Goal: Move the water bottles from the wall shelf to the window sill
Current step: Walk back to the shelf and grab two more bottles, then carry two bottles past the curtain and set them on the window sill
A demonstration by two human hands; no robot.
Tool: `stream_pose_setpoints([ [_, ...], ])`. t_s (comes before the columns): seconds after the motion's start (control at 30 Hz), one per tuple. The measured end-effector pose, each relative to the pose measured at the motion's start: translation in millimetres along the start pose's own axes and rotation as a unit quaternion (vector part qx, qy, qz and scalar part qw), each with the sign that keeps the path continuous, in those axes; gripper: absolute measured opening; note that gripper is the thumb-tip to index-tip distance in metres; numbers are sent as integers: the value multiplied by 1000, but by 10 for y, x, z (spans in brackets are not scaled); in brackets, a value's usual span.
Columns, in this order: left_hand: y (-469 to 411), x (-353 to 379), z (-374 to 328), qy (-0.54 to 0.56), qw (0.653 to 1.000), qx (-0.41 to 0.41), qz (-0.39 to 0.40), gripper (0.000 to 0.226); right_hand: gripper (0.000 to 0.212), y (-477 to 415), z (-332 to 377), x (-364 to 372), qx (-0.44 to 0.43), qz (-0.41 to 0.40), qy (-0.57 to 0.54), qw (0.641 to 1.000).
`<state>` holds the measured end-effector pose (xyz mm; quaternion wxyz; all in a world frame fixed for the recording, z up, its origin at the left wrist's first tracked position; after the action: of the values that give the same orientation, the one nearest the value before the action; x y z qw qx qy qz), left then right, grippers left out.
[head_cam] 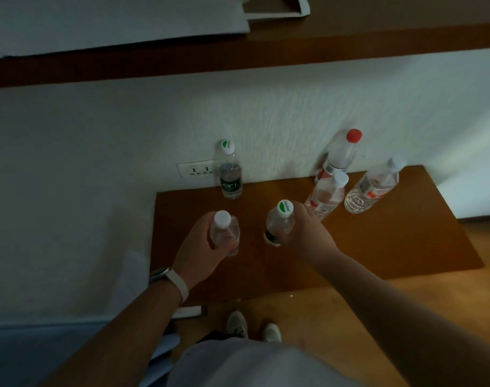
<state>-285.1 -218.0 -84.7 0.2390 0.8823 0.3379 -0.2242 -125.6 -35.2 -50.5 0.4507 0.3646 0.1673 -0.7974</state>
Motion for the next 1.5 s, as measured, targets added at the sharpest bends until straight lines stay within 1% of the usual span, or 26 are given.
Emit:
stream_pose_setpoints([
  [0.07, -40, 36, -8, 12, 1000, 4, 10, 61, 69, -38, -24, 37, 9, -3, -9, 1000],
  [0.17, -98, 50, -34, 46, 999, 11, 6, 63, 73, -101, -38, 74, 26, -2, -19, 999],
  [0.3, -206, 37, -21, 73, 997, 26, 5, 69, 71, -194, -90, 153, 46, -4, -25, 999],
  [0.47, -310, -5, -7, 81, 996, 23, -12, 68, 69, -323, -72, 216, 21, -10, -18, 1000],
  [0.57, -312, -11, 22, 81, 996, 10, -18, 69, 69, -393, -71, 228, 12, -2, -33, 999],
  [0.67, -297, -39, 37, 96, 995, 3, -41, 66, 69, -478, -85, 232, -5, 8, -51, 999],
  [0.83, -166, -77, -56, 77, 992, -27, -97, 58, 64, -645, -46, 255, -39, 57, -91, 993],
  [0.97, 8, -68, -87, 74, 983, -71, -153, 58, 56, -797, 93, 296, -113, 132, -65, 983],
  [1.07, 262, -69, -138, 87, 965, -107, -221, 53, 52, -868, 157, 347, -155, 167, -72, 971],
  [1.2, 684, -10, -132, 101, 926, -168, -322, 52, 51, -870, 268, 503, -211, 227, -83, 947],
  [1.37, 1400, 78, -109, 133, 865, -235, -422, 59, 64, -654, 571, 759, -291, 297, -119, 902],
  [1.43, 1707, 114, -124, 134, 836, -253, -469, 63, 64, -511, 706, 825, -318, 335, -123, 878],
  [1.5, 2006, 169, -112, 143, 813, -269, -497, 65, 61, -356, 843, 892, -344, 361, -131, 857],
])
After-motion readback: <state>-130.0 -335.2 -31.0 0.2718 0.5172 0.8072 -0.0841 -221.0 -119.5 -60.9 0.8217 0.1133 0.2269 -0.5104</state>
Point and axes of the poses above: each hand's wrist, its own y-axis away from the middle knuckle, its own x-axis out of the palm, z = x × y, the point moved 3 cm from there along -y, towards the middle knuckle, and after that the axes turned 10 degrees about -x, right-handed, at the moved point
